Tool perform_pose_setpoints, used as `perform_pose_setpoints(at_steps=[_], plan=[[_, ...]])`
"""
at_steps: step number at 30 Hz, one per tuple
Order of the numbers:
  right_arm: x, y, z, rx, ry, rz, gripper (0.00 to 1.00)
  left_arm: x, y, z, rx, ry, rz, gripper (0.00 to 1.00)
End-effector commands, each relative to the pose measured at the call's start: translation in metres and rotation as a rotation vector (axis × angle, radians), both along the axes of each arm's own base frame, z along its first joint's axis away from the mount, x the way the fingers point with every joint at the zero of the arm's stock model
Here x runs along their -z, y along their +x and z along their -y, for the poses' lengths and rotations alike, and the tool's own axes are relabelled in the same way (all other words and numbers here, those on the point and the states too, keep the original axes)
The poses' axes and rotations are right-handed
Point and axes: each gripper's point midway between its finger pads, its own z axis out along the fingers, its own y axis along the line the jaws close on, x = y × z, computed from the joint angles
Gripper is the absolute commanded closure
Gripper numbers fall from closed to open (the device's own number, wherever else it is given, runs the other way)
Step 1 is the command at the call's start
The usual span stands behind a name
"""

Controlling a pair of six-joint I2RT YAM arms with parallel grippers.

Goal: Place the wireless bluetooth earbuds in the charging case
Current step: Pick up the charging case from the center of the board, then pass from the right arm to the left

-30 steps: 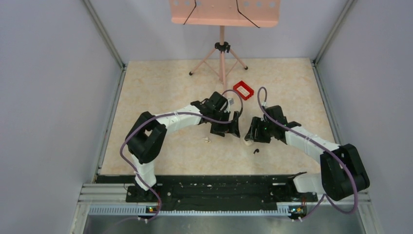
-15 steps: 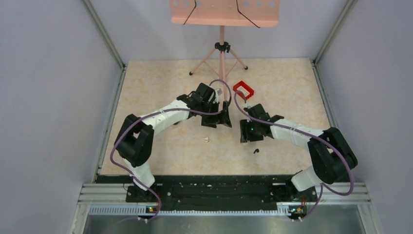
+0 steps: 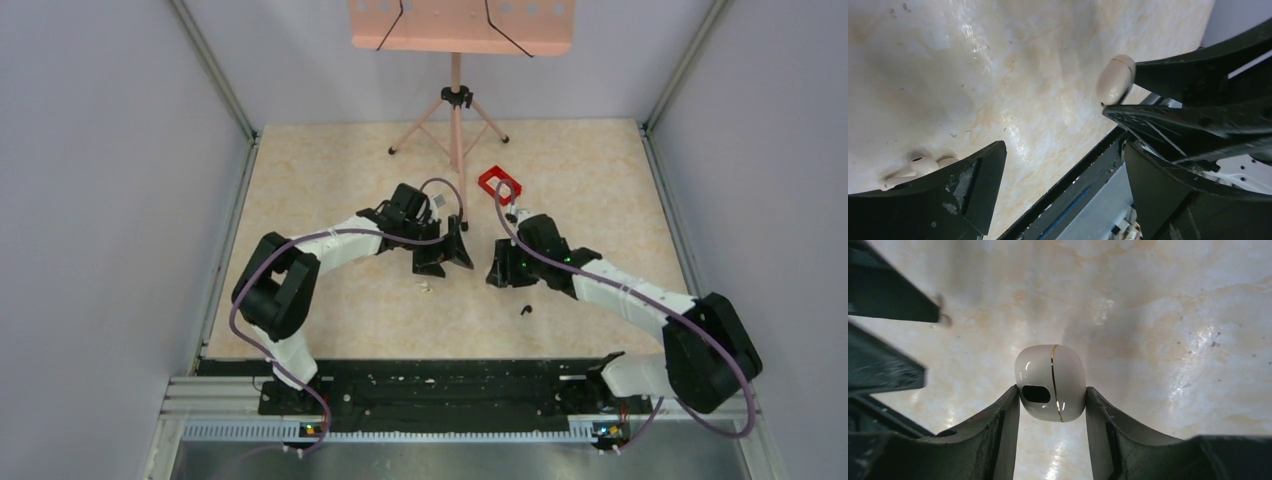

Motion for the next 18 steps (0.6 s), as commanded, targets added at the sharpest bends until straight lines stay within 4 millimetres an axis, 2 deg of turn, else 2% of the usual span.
perform_pose_setpoints(at_steps=[1, 6, 11, 18], plan=[[-0.063, 0.006, -0.041, -0.063, 0.285, 0.187, 0.63, -0.042, -0.001, 0.021, 0.021, -0.241, 0.014, 0.07], [-0.083, 0.0, -0.053, -0.11, 0.396, 0.226, 0.63, -0.059, 0.004, 0.021, 0.028, -0.385, 0.013, 0.09], [-0.089, 0.0, -0.056, -0.122, 0.413, 0.238, 0.63, -0.073, 0.003, 0.022, 0.013, -0.484, 0.016, 0.13], [-0.098, 0.001, -0.06, -0.136, 0.44, 0.25, 0.63, -0.066, -0.003, 0.026, 0.037, -0.487, -0.011, 0.21]])
